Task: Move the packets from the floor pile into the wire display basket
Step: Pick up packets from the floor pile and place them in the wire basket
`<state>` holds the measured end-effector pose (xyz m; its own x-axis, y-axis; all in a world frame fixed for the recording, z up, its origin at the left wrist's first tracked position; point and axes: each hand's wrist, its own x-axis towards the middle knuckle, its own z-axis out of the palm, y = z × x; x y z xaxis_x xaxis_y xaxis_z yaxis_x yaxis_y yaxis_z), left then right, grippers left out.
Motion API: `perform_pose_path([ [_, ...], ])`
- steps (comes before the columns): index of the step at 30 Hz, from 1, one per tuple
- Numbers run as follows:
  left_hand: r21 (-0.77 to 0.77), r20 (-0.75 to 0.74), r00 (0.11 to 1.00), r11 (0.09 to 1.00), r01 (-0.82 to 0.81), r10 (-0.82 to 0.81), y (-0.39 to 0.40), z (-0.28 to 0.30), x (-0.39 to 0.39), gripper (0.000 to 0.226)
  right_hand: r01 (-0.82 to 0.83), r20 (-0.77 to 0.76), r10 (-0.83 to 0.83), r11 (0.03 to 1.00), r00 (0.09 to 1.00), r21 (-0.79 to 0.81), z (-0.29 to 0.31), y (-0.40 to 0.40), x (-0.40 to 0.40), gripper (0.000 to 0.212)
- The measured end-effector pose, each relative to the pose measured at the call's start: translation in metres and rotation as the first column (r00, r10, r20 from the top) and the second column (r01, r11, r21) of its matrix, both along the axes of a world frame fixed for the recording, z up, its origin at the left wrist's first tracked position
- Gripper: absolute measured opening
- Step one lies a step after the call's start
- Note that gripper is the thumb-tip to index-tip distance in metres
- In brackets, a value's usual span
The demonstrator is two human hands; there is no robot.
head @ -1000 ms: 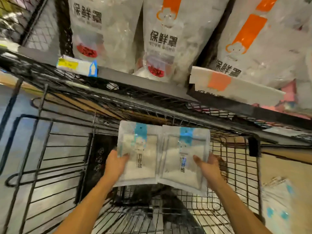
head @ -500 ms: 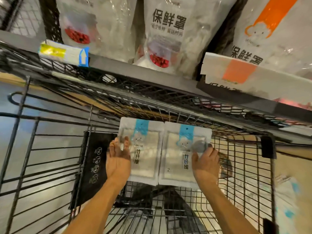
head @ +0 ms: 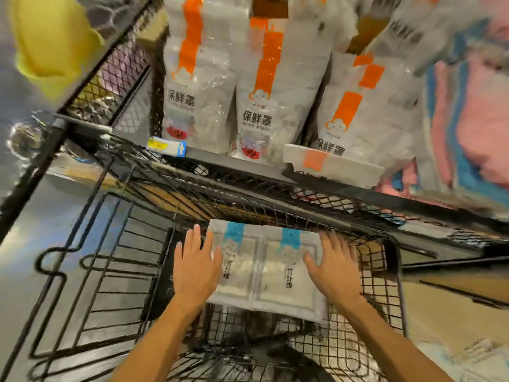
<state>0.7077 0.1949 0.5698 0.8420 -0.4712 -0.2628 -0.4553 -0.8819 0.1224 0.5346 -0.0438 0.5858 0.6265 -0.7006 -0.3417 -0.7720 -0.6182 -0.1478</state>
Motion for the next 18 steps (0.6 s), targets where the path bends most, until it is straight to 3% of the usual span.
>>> perform_pose_path([
  [10, -0.099, 0.082, 0.997, 0.995, 0.010, -0.002, -0.003, 0.168, -0.005, 0.061, -0.087, 0.094, 0.098, 0.990, 0.991, -0.113, 0.149, -0.008, -0.003, 0.074],
  [18, -0.142, 0.108, 0.972, 0.964, 0.223, -0.209, 0.015, 0.245, -0.007, 0.063, 0.082, 0.237, -0.039, 0.981, 0.971, -0.176, 0.230, 0.026, -0.050, 0.080],
])
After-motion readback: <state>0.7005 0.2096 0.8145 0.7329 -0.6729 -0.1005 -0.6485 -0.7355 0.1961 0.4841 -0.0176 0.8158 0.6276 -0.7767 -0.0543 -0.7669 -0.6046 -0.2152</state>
